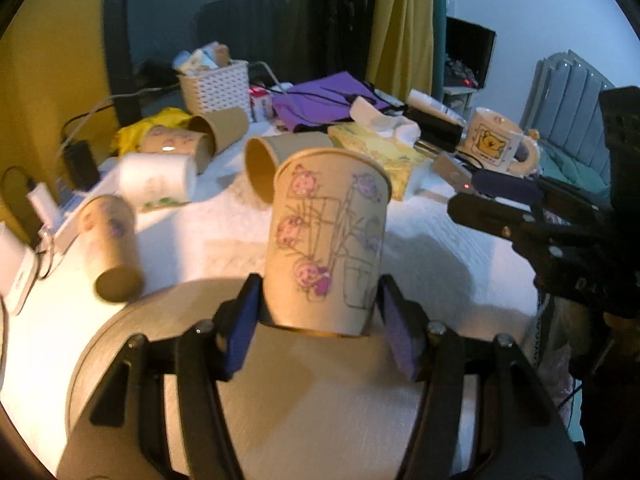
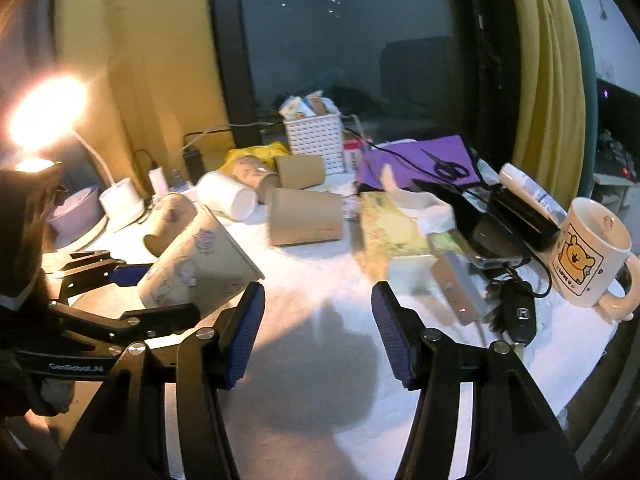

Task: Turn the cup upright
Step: 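Lift the cup with the left tool while the right tool grasps its rim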

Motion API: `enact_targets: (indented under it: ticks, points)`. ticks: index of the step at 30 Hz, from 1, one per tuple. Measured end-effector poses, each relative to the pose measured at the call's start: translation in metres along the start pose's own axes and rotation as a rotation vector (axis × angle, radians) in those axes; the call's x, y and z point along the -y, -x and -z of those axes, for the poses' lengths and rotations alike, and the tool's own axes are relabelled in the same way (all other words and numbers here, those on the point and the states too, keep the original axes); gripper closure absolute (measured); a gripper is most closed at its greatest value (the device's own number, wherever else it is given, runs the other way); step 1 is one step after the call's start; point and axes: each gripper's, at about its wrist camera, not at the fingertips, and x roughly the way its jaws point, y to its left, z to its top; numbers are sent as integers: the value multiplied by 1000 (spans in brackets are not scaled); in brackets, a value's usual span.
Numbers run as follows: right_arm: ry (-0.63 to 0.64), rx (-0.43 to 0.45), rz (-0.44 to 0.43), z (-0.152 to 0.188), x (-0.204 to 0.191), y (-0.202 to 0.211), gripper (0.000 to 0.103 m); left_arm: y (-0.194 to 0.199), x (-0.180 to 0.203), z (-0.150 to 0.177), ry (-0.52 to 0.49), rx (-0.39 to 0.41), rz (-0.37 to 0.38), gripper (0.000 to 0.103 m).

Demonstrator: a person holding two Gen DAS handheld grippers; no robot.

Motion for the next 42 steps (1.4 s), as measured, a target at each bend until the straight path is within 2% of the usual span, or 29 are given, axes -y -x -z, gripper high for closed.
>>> enact_targets:
  ticks: [13,19,21,23,24,26,32,42]
  points:
    - [40,7,-53,7,-88,40,43,91,-37,65,37,121,10,44]
    - [20,-13,-97,16,-119,47,43,115,-44,99,-25,165,-27,44]
    - [-12,-44,-149,18,-127,47,42,124,-46,109,-38,199,-45,44]
    - [-37,-60,-200,19,-133,47,28,132,-48,118,-45,238,-56,44]
    - [-48,-69,-239,19,-138,47,27,138,-50,124,-44,273,-57,44]
    - [-63,-84,-285,18,-146,46,27,145,-52,133,-42,330,-65,44]
    - [-120,-125,-443,10,-172,38,26,155,-56,139,-45,380,-107,44]
    - [-243,-149,-585,4,-172,26,23,166,-46,142,-88,440,-43,44]
